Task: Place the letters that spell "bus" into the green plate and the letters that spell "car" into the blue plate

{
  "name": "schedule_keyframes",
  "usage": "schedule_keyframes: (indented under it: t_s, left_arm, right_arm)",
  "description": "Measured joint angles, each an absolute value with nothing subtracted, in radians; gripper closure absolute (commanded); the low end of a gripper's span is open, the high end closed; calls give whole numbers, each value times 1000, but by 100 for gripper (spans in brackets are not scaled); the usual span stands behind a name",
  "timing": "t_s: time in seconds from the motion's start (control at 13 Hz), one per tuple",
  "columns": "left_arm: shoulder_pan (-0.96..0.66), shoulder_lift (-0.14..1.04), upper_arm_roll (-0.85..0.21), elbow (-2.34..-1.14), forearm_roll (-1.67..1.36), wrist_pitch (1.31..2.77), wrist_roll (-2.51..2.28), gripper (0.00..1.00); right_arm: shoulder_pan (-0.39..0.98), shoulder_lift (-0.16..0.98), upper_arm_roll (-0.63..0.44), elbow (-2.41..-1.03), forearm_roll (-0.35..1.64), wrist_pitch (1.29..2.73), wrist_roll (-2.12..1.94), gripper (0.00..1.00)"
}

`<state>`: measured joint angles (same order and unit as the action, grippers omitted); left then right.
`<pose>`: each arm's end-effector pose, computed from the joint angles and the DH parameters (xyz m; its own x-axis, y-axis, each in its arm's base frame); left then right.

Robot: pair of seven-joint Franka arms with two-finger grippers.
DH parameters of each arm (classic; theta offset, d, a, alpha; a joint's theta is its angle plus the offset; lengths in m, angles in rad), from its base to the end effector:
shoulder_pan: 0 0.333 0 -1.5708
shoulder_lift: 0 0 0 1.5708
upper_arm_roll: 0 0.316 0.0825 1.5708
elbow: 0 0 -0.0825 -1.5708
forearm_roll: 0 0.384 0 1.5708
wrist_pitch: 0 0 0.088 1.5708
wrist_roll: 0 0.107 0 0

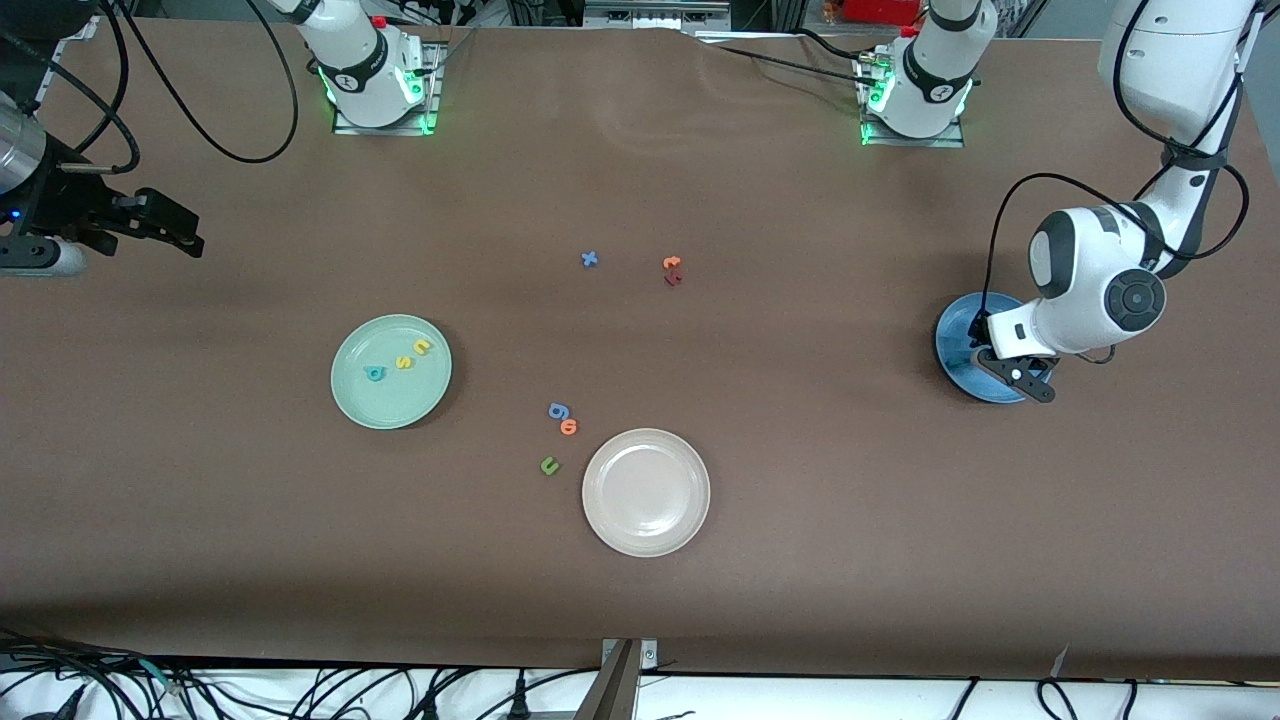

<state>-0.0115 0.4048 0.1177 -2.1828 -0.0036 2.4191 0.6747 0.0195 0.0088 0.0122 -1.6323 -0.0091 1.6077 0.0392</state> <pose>0.5385 0.0589 0.1891 0.8280 -0.5385 -0.1565 -0.5348 -0.8422 0.0684 0.5583 0.0167 0.5937 0.9994 -0.0072 -0.0330 -0.0068 -0.9999 0.0103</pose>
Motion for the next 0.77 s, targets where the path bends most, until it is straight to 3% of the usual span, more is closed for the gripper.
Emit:
schedule_keyframes:
  t_s: [0.15,0.54,0.77]
  left_arm:
    - [-11,391,118,-2136,-4,2371,674,0]
    - [-11,308,118,-1813,-5,1929,664,0]
    - [-11,254,119,-1664,-5,1765,592,0]
  right_arm:
    - [20,9,12,-1632,-9,1608,39,0]
    - [20,9,12,-1632,-8,1608,39,0]
    - [20,9,13,-1632,-6,1607,39,0]
